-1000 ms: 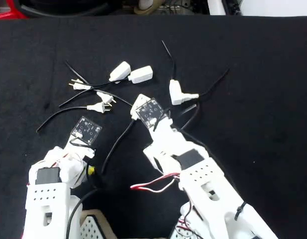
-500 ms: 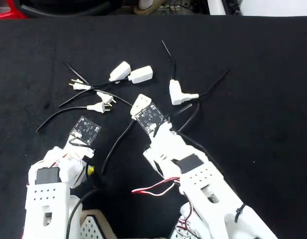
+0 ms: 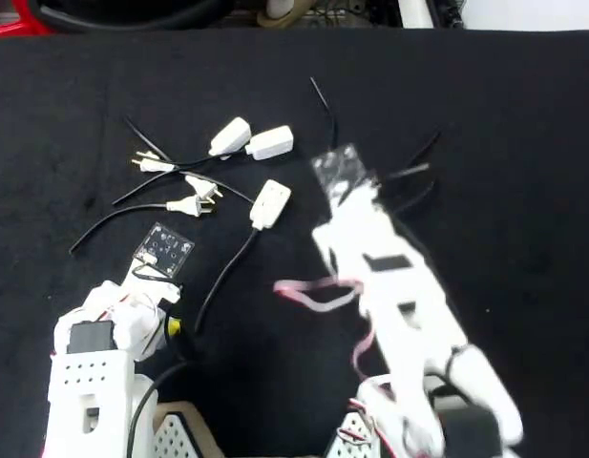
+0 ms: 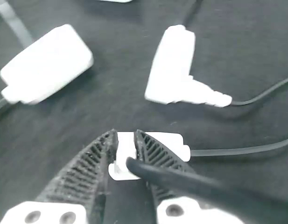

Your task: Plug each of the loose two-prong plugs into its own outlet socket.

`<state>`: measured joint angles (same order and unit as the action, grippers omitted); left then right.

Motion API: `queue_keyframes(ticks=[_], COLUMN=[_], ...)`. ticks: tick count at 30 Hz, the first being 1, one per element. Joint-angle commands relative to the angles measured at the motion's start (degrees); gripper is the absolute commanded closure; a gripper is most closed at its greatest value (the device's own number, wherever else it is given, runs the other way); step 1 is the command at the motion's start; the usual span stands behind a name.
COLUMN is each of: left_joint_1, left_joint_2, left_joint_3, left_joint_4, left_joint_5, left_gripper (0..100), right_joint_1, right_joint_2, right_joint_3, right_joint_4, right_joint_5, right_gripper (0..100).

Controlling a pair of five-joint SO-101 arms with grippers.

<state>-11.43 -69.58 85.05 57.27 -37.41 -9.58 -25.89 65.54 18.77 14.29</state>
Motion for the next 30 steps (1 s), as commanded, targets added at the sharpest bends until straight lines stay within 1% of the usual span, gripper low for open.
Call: queue_keyframes(ticks=[1,3,6,8,10,14,16,18,20,21,22,23,25,27,30], left_joint_1=[-0.6,-0.6,-0.6,-0.4,-0.9,0.4,2.2,3.4,3.9,5.0,7.4,9.9,15.2,19.4,23.1], left_joint_2=[-0.6,-0.6,-0.6,-0.6,-0.7,-0.7,0.0,1.2,5.2,8.5,12.4,17.1,26.6,36.6,48.9], left_joint_3=[-0.3,-0.3,-0.3,-0.4,-1.4,-8.6,-13.4,-18.0,-23.3,-26.0,-28.4,-30.8,-35.1,-39.8,-45.7], left_joint_4=[-0.7,-0.7,-0.8,-0.9,-1.1,-1.6,-1.7,-2.5,-1.9,-1.9,-2.5,-4.0,-7.1,-9.6,-13.3], left_joint_5=[-0.4,-0.4,-0.3,-0.2,1.1,8.5,10.5,14.9,19.4,19.8,19.8,20.0,20.0,19.9,20.0], left_gripper=[74,74,74,74,74,74,74,74,74,74,74,74,74,74,74], right_joint_1=[4.6,5.2,5.2,4.7,4.0,3.4,2.6,2.4,2.7,3.0,4.0,5.1,6.7,7.3,9.1], right_joint_2=[15.3,18.5,19.6,19.6,19.1,14.8,11.6,8.4,5.7,4.6,4.3,4.4,5.5,7.0,8.4], right_joint_3=[-15.0,-18.2,-20.1,-20.4,-21.2,-24.7,-27.3,-30.7,-35.6,-38.4,-41.2,-44.0,-49.0,-53.1,-55.4], right_joint_4=[-2.0,-1.9,-1.9,0.1,4.8,15.1,21.1,28.1,35.9,39.4,41.8,43.9,48.0,52.8,59.3], right_joint_5=[0.2,0.2,0.2,0.3,0.1,0.1,0.1,0.0,-0.7,-1.8,-3.0,-4.6,-8.4,-9.0,-10.9], right_gripper=[98.7,98.6,98.3,96.0,87.4,70.2,65.2,62.8,63.5,65.4,68.9,73.9,87.4,98.6,95.0])
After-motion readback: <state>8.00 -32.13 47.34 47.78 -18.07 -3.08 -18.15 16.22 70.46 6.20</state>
